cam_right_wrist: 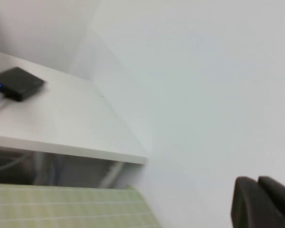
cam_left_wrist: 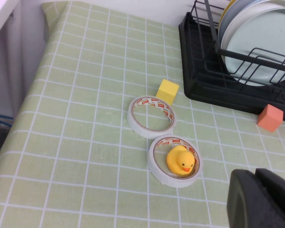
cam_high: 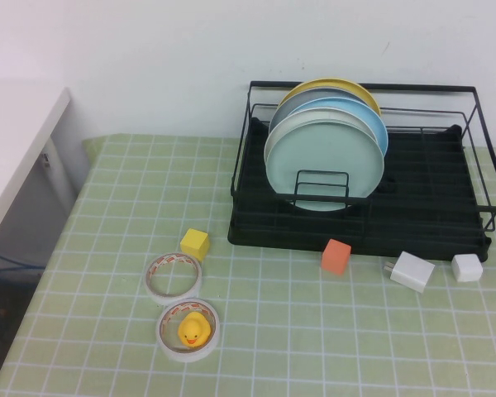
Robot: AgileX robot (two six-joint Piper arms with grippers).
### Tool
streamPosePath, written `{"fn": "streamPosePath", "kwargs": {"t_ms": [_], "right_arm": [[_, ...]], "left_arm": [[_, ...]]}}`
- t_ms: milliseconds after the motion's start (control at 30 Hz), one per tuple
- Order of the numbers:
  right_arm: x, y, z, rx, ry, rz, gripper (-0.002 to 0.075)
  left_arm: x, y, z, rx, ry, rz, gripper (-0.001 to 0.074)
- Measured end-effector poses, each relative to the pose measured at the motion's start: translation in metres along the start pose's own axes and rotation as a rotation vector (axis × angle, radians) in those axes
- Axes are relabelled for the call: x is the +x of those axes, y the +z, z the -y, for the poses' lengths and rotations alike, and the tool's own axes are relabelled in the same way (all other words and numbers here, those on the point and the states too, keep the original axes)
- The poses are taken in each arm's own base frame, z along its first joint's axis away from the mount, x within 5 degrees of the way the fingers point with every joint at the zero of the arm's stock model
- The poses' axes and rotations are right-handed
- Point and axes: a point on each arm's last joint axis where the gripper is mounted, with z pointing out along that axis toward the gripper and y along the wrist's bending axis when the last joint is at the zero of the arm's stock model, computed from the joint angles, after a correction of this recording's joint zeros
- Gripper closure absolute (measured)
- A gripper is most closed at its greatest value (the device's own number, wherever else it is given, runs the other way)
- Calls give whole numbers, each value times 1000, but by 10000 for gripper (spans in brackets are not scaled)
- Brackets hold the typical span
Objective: Place plate on rack
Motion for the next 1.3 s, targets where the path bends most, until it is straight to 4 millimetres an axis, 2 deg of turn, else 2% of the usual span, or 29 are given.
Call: {"fn": "streamPosePath", "kwargs": {"t_ms": [233, 333, 400, 467, 600, 700, 867, 967, 1067, 1200, 1300], "right_arm": [[-13, -25, -45, -272, -103, 4, 717], [-7, -37, -58, -348, -107, -137, 717], [0, -43, -61, -295, -68, -238, 717], [5, -48, -60, -165, -27, -273, 717], [11, -63, -65, 84, -38, -236, 717], [20, -74, -75, 200, -54, -204, 717], [48, -87, -89, 375, -53, -181, 717], [75, -88, -91, 472, -8, -210, 717], [109, -94, -92, 599, 7, -329, 717], [148, -101, -98, 750, 234, -450, 717], [168, -108, -104, 862, 408, -529, 717]], "left_arm": [[0, 0, 0, 2, -3, 0, 736], [0, 0, 0, 2, -3, 0, 736], [0, 0, 0, 2, -3, 0, 736], [0, 0, 0, 2, -3, 0, 736], [0, 0, 0, 2, -3, 0, 736], [0, 0, 0, 2, -3, 0, 736], [0, 0, 0, 2, -3, 0, 736], [0, 0, 0, 2, -3, 0, 736], [0, 0, 0, 2, -3, 0, 736], [0, 0, 0, 2, -3, 0, 736], [0, 0, 0, 2, -3, 0, 736]]}}
